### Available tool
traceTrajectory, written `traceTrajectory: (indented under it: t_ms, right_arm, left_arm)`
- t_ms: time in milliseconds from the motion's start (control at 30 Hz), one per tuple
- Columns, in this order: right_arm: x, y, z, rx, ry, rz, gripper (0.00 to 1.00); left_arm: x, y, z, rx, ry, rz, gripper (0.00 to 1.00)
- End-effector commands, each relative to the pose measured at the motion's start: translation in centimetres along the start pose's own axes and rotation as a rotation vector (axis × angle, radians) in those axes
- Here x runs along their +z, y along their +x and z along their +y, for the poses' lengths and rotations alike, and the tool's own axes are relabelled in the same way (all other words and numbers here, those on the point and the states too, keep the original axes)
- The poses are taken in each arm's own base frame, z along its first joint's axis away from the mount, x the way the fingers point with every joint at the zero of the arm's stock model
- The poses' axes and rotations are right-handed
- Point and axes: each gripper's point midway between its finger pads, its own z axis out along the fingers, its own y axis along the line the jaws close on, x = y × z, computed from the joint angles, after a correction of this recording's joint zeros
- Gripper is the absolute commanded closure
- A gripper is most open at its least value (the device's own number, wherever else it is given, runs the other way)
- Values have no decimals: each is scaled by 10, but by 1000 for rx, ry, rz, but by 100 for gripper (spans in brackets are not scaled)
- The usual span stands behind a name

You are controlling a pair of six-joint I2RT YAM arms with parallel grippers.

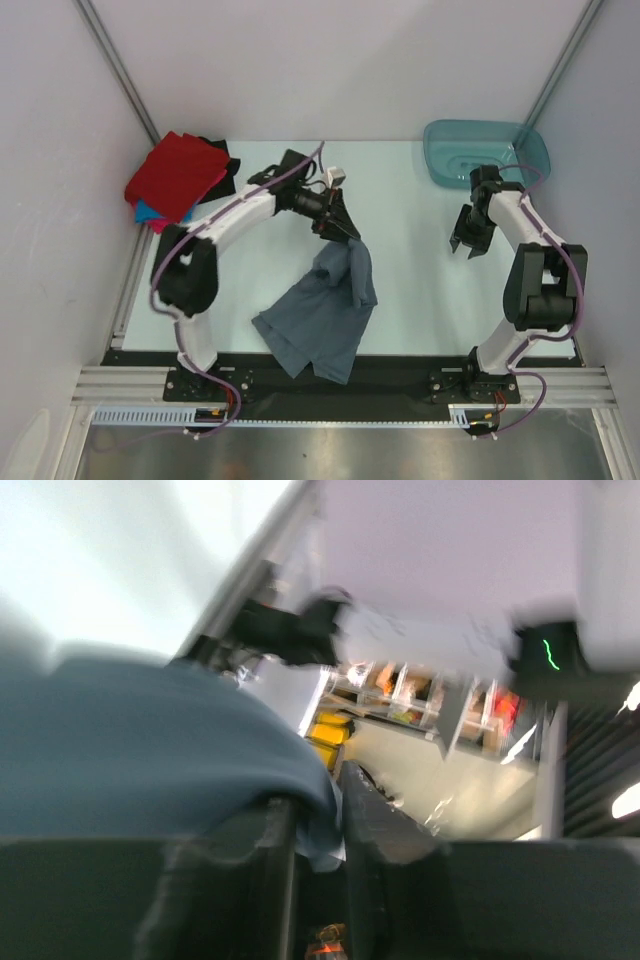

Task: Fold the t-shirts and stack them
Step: Flatten the tshirt out

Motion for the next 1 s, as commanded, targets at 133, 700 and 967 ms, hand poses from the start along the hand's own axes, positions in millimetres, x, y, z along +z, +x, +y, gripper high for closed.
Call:
traceTrajectory:
  t_ms: [133,700,967]
  right_arm:
    - [-26,7,15,-18,-75,-49,53]
    - [-70,38,161,-360,-444,55,52]
    - [-75,83,192,-461,-557,194,52]
  left_arm:
    - [71,-63,52,113,-231,17,4]
    - [-40,-63,64,103,-770,-406,0]
    - [-121,-32,92,-21,-1100,-604,0]
